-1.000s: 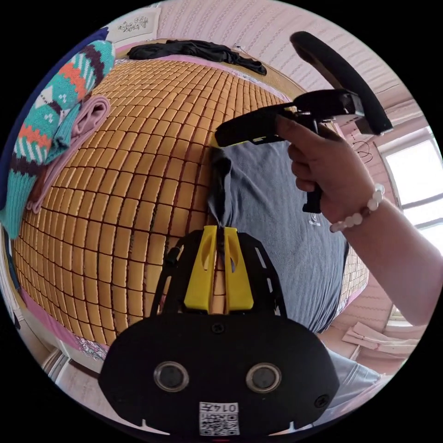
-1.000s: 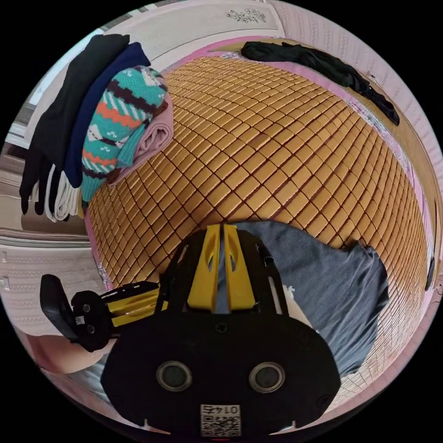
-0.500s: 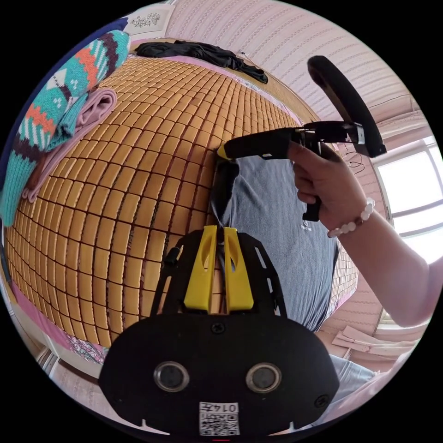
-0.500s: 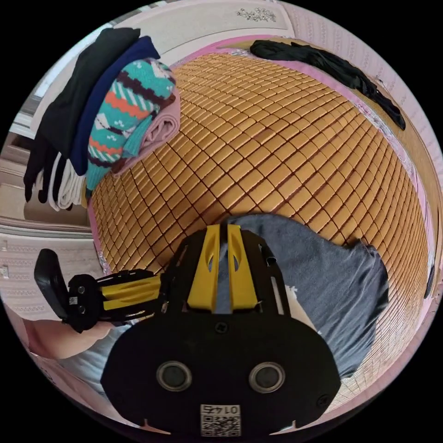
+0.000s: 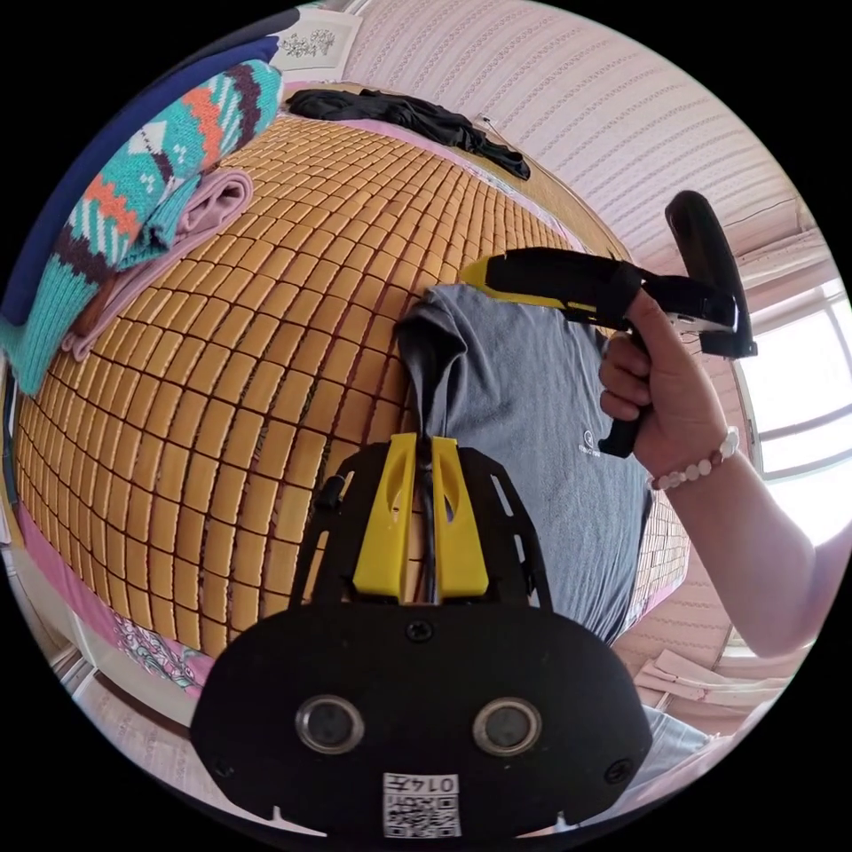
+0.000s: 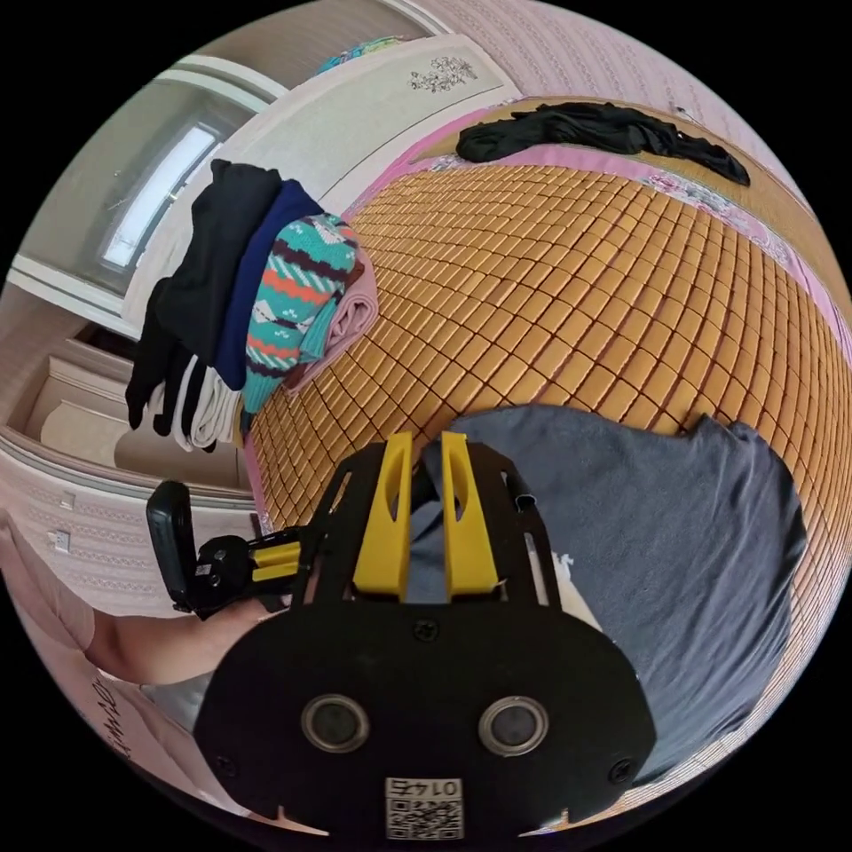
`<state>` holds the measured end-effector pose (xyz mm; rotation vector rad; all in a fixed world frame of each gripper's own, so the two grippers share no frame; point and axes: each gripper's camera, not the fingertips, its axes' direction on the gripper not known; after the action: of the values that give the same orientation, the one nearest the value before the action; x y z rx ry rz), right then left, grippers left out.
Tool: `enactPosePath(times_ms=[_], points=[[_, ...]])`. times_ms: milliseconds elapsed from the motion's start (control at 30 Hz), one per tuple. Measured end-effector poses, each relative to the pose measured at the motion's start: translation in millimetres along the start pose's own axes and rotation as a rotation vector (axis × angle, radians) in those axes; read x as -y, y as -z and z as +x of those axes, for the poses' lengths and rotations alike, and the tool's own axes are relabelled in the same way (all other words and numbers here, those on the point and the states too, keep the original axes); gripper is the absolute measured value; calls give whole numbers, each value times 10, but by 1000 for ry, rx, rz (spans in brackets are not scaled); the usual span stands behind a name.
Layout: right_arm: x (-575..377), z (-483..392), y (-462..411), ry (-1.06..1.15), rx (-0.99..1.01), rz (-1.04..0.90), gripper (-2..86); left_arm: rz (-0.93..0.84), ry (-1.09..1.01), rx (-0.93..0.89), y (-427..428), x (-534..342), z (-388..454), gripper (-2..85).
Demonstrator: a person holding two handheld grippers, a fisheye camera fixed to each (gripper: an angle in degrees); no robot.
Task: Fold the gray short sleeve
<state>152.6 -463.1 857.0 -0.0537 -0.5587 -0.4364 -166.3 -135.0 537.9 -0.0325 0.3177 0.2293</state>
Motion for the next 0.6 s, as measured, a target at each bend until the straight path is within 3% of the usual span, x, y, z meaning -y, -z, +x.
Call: enactPosePath(times_ms=[133,233,400,467,600], points=[[145,-126,-412,53,-103,-143,99,-11,12,14,-101,-53,-9,36],[172,-83,-545,22,-251,-150,33,1,17,-8,-129,-84,-25,36],[-4,251,-75,-78,-22,-5,23,27,-4,-6,-79,-127,49,36],[-158,410,172,-124,35,69,25,123,-108,-42,94,-176,236,39],[-542,830,421,-219,32,88,41,147,-259,-87,161,-274,557,56]])
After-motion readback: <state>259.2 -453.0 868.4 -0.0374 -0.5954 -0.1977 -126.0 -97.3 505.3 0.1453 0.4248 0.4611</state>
